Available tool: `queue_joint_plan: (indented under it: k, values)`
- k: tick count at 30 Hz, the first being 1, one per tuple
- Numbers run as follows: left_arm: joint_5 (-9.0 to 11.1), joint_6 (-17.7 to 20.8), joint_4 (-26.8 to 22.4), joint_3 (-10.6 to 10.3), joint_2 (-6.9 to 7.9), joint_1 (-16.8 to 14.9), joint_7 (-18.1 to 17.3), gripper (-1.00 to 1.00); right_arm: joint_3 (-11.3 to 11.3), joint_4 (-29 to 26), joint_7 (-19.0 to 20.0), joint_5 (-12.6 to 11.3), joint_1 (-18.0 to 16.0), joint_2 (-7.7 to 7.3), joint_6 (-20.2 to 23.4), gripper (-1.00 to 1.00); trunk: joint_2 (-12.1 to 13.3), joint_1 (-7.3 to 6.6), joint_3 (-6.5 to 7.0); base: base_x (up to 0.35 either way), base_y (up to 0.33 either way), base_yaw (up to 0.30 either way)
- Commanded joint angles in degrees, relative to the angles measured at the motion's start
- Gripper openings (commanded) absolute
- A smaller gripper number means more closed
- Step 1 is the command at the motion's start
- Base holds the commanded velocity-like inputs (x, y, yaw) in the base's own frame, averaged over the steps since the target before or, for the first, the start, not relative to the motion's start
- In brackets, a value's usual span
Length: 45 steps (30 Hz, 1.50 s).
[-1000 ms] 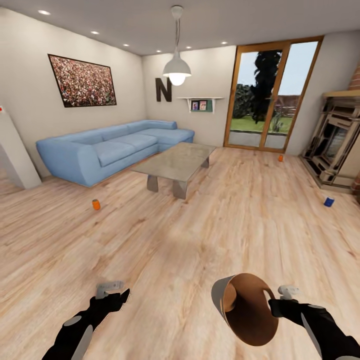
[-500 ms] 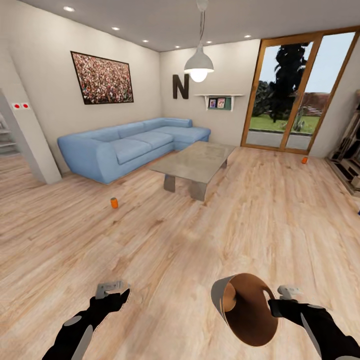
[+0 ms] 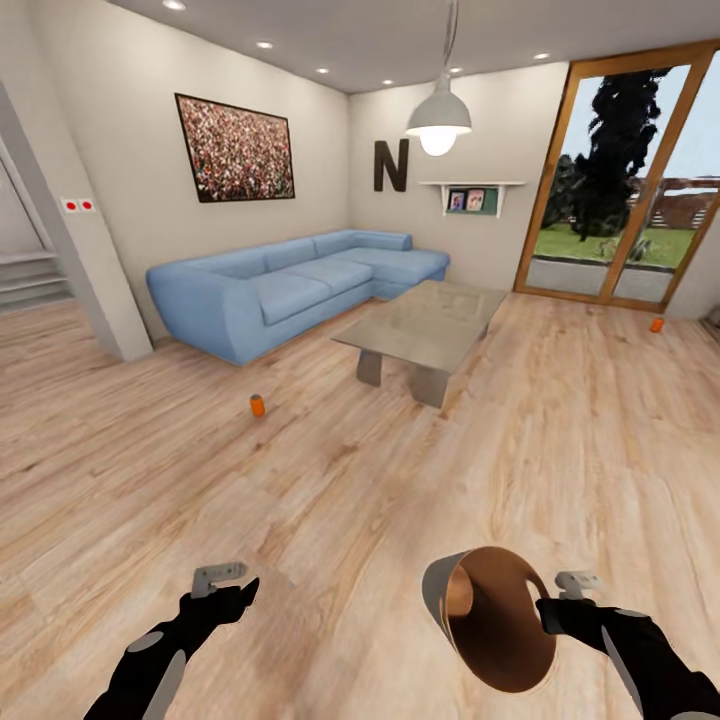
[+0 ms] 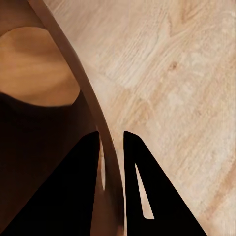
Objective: Put the three can of soda from the living room inside the tash can in the kitchen.
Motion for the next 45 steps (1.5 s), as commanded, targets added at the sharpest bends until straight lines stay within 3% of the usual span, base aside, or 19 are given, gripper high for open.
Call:
queue_joint_plan:
  k: [1, 45]
  values:
    - [0.00, 0.00, 0.00, 0.00, 0.00, 0.00, 0.00, 1.00, -0.06, -0.05, 0.28, -0.77, -0.03, 0.03, 0.14, -1.00, 0.00, 0.00, -0.03, 0.269, 0.222, 0.034]
    - [0.00, 0.00, 0.09, 0.00, -0.07, -0.01, 0.00, 1.00, -0.06, -0.05, 0.37, -0.80, 0.06, 0.28, 0.14, -1.00, 0.00, 0.00, -0.18, 0.290, 0.182, 0.002]
